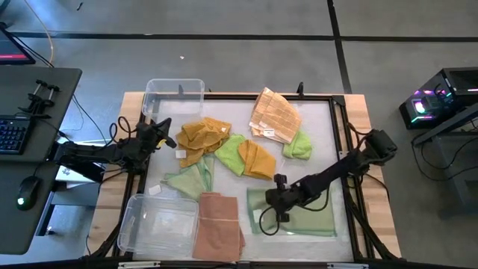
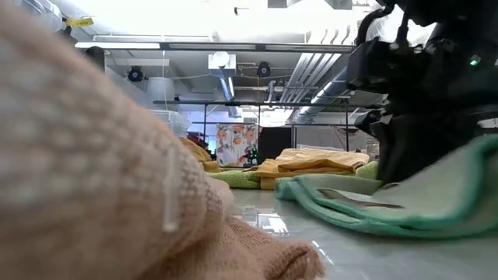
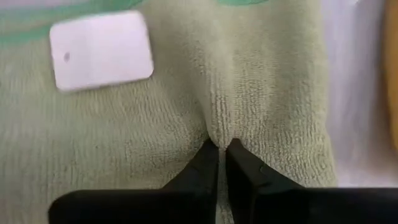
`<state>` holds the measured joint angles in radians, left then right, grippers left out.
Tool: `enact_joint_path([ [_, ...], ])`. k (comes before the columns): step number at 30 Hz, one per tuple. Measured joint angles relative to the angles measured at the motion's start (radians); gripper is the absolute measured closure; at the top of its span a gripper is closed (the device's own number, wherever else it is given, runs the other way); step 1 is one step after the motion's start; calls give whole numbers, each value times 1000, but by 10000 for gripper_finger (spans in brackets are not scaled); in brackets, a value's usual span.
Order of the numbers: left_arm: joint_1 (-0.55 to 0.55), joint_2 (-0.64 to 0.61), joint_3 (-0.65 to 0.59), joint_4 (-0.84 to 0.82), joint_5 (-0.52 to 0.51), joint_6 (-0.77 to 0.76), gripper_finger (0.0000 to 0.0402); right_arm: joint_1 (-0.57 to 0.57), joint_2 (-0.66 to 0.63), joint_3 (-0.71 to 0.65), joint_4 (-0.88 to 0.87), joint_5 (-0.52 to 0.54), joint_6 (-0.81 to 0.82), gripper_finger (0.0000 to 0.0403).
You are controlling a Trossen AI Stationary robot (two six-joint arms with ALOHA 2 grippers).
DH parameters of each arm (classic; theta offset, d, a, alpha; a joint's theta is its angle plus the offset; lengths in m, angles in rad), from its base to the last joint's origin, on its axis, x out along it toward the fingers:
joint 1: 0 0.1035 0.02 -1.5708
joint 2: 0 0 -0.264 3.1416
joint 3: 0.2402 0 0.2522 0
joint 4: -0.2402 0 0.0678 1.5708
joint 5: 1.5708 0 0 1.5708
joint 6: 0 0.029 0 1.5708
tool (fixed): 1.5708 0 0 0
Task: Sort towels by color in basket
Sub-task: Put the right green towel into the bottom transparent bin
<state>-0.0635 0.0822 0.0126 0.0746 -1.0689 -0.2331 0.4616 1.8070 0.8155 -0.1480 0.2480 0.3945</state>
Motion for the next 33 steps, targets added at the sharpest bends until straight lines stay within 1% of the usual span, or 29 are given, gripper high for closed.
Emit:
enact_joint_path([
  [1, 0, 0, 0, 13, 59, 23, 401, 0, 2, -16, 51, 23, 8, 379],
  [3, 0, 0, 0, 57, 228, 120, 401, -2, -2, -61, 177, 70, -1, 380],
  [6, -1, 0, 0, 159, 474, 261, 401, -13, -37, -123, 351, 149, -59, 395],
  [7, -2, 1, 0, 199, 533, 303, 401, -21, -52, -140, 390, 178, -81, 396],
  [9, -6, 5, 0, 272, 598, 370, 401, -41, -89, -155, 496, 255, -128, 394],
  [11, -13, 12, 0, 335, 630, 429, 401, -61, -128, -143, 601, 324, -192, 392],
  [13, -22, 25, 1, 387, 652, 481, 401, -83, -140, -123, 685, 364, -284, 395],
  [16, -37, 68, 8, 447, 673, 530, 401, -129, -139, -84, 790, 384, -436, 398],
  [19, -50, 132, 41, 457, 682, 573, 399, -196, -144, -28, 805, 356, -502, 396],
  [21, -57, 181, 65, 455, 684, 601, 393, -249, -141, 7, 779, 312, -496, 397],
  [23, -62, 242, 95, 456, 685, 628, 382, -302, -140, 42, 769, 272, -456, 398],
  [25, -66, 301, 121, 463, 689, 668, 366, -348, -141, 74, 773, 270, -407, 399],
  [27, -71, 369, 140, 508, 703, 718, 345, -388, -141, 99, 771, 268, -358, 399],
  [29, -75, 443, 148, 564, 737, 785, 322, -424, -141, 122, 770, 244, -313, 398],
  [33, -85, 593, 167, 665, 798, 928, 270, -471, -141, 154, 773, 123, -251, 397],
])
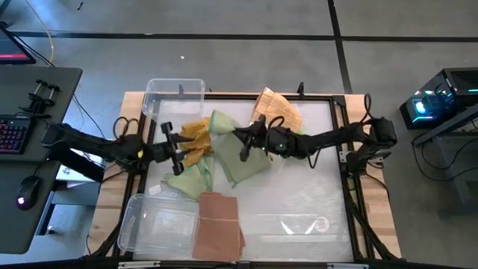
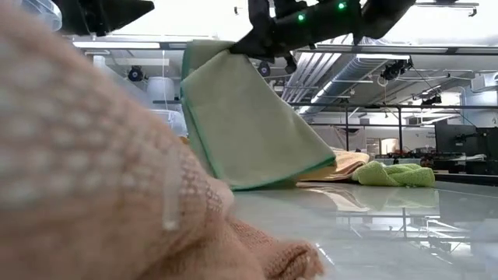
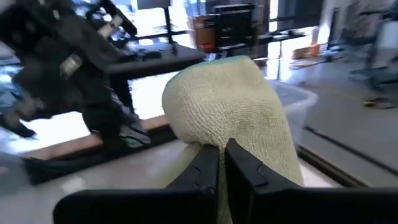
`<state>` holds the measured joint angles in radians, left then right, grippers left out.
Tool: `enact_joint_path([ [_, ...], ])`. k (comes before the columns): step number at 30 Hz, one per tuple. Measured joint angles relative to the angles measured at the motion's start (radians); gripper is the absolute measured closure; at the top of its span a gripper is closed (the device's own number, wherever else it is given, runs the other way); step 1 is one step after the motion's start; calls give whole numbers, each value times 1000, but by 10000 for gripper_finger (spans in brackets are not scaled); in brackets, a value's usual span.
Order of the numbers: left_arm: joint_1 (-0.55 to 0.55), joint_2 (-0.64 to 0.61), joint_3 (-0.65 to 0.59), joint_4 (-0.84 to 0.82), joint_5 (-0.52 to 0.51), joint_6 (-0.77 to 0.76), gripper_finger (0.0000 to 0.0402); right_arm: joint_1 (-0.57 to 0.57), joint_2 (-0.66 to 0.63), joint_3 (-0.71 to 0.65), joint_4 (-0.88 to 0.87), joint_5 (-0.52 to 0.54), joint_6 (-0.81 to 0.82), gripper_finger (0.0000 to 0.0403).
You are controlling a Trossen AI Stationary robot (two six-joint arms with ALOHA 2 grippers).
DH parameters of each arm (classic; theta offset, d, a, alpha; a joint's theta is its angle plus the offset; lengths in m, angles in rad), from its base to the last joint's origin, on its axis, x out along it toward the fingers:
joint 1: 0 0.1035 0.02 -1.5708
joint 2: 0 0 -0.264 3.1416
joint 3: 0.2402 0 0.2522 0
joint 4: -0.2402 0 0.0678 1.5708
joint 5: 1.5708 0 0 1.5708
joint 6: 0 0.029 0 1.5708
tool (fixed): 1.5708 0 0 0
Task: Sort towels by color in basket
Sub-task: Put the right green towel into the bottom transparent bin
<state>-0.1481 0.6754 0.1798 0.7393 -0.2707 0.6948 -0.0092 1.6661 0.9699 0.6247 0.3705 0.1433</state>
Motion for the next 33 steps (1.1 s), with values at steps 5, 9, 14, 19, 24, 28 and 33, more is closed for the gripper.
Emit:
enact_joint_path([
  [5, -3, 194, 57, 72, -2, 87, 210, -14, 0, 10, 7, -57, 40, 397],
  [9, -3, 339, 125, 95, -6, 160, 173, -13, 0, 11, 6, -61, 40, 397],
  [14, -3, 498, 222, 98, -69, 289, 151, -12, -1, 11, 7, -96, 40, 397],
  [19, -3, 629, 321, 99, -259, 355, 149, -10, -2, 11, -1, -138, 40, 397],
  [24, 4, 718, 373, 99, -414, 355, 148, -5, -2, 11, -10, -205, 34, 397],
  [28, 20, 764, 378, 64, -425, 335, 152, 6, -2, 11, -15, -246, -9, 396],
  [33, 28, 791, 378, -1, -424, 258, 184, 24, -2, 11, -26, -267, -48, 388],
])
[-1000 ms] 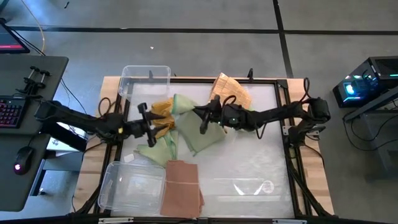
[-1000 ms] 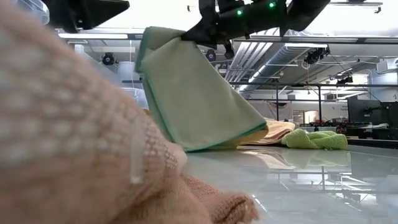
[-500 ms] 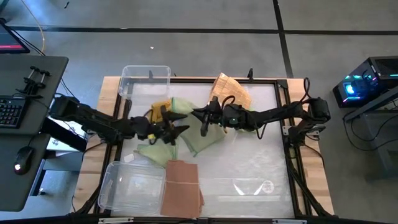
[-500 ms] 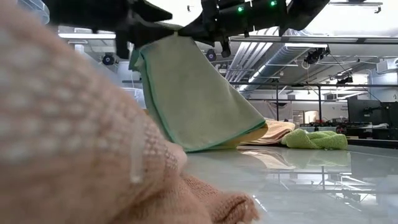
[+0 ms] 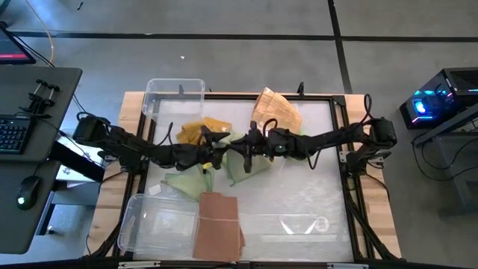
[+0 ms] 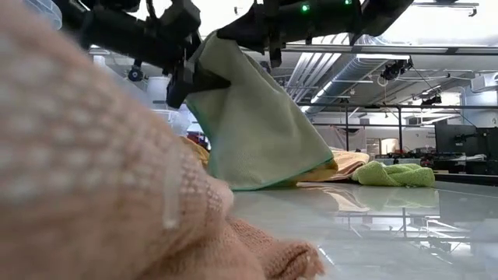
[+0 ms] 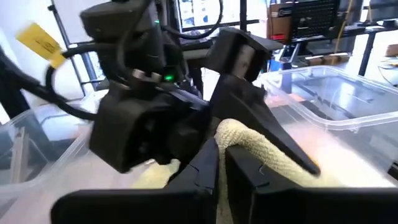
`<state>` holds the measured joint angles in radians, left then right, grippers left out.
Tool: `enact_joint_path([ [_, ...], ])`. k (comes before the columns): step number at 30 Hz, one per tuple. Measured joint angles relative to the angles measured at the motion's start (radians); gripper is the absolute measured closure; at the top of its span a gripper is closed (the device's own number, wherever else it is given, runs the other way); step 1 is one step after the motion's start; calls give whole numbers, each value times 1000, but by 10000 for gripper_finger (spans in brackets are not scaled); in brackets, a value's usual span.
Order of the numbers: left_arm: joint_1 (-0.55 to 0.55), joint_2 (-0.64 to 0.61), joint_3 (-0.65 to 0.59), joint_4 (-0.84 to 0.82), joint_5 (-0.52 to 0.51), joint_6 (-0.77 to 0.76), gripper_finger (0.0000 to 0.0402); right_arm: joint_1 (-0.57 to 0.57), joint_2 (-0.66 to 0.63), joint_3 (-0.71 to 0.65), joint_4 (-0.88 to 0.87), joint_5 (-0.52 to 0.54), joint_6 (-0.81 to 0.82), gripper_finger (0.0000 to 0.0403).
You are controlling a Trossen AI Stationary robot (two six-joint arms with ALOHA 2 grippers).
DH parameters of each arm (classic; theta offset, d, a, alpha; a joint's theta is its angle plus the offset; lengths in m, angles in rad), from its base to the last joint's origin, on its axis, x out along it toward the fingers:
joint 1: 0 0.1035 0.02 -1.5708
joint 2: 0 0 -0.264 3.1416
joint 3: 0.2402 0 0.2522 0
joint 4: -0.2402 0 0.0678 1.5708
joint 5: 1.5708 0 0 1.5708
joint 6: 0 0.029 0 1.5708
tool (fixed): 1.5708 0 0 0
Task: Sort towels by color in basket
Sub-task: Put the right green towel into the bottom transparent bin
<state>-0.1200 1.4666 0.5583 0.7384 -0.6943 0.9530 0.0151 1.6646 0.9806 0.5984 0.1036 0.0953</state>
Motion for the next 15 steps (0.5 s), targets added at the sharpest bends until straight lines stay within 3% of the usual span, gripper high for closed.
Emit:
enact_joint_path([
  [4, -7, 0, 0, -46, 0, -25, 256, 6, -5, 0, -2, -1, 35, 355],
  [9, -51, -29, -2, -109, -13, -52, 379, 16, -90, 0, -65, -8, -4, 302],
  [12, -92, -70, -3, -127, -54, -53, 381, 49, -169, 2, -147, 9, -25, 291],
  [15, -148, -137, -2, -111, -141, 4, 373, 103, -240, 2, -249, 91, -44, 289],
])
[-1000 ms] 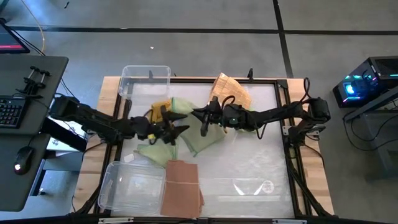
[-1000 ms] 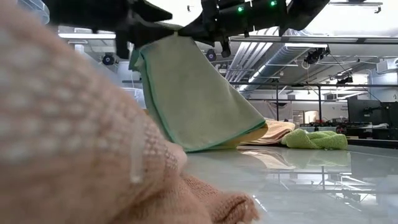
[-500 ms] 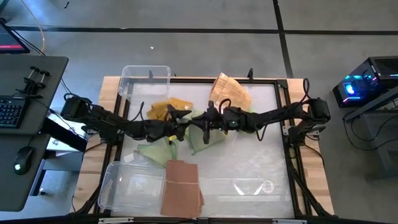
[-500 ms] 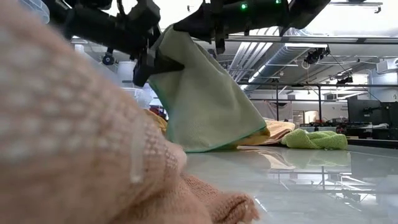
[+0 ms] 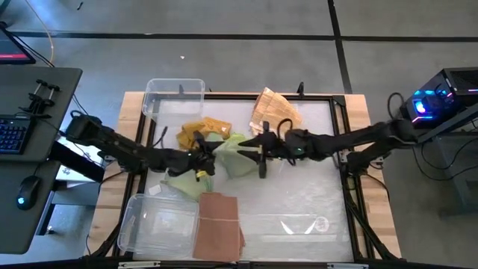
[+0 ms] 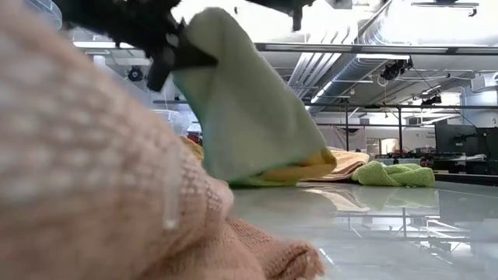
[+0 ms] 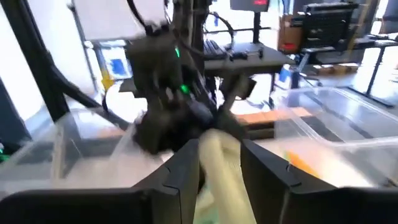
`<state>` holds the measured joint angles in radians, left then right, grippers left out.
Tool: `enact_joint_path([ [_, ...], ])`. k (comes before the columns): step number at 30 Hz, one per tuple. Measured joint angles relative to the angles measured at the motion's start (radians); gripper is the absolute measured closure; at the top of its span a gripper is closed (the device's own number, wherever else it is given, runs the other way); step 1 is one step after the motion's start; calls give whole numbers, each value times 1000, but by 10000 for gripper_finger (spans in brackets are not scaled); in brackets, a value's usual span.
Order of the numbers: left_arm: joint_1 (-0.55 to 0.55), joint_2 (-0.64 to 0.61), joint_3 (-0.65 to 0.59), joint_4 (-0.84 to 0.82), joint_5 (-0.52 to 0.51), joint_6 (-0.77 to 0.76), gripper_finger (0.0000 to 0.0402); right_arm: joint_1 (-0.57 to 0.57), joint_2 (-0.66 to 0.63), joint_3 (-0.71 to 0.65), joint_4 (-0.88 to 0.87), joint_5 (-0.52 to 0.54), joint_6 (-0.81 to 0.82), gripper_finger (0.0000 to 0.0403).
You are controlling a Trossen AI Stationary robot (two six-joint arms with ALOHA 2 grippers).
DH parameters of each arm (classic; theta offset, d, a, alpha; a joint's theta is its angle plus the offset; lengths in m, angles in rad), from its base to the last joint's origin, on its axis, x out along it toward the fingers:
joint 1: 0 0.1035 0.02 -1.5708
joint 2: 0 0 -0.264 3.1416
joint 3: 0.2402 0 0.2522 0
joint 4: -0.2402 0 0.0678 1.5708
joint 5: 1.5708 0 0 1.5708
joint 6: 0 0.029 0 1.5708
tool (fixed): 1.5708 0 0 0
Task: Sort towels by color in basket
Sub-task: Put the right green towel into the bottom transparent bin
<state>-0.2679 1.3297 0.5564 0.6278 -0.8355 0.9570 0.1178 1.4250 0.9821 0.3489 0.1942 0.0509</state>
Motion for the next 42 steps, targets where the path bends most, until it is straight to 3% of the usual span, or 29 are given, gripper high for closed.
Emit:
enact_joint_path([
  [7, -133, -221, 43, -1, -118, 156, 395, 173, -58, -14, -191, 352, -28, 289],
  [12, -245, -346, 166, -139, -142, 130, 395, 240, -6, -98, -196, 483, 54, 289],
  [15, -307, -370, 308, -426, -146, -59, 394, 249, 25, -149, -168, 509, 125, 289],
  [18, -360, -348, 479, -799, -103, -341, 394, 250, 53, -181, -143, 510, 157, 289],
  [24, -438, -232, 789, -1373, 197, -922, 394, 250, 66, -201, -111, 510, 150, 289],
  [27, -501, -163, 886, -1597, 268, -1056, 394, 250, 66, -201, -98, 510, 127, 289],
  [32, -626, -33, 994, -1967, 279, -1314, 394, 250, 66, -201, -90, 501, 106, 289],
  [36, -706, 66, 1070, -2200, 294, -1645, 394, 247, 66, -201, -90, 501, 96, 289],
  [42, -779, 141, 1079, -2141, 504, -1842, 394, 220, 66, -201, -83, 497, 57, 289],
])
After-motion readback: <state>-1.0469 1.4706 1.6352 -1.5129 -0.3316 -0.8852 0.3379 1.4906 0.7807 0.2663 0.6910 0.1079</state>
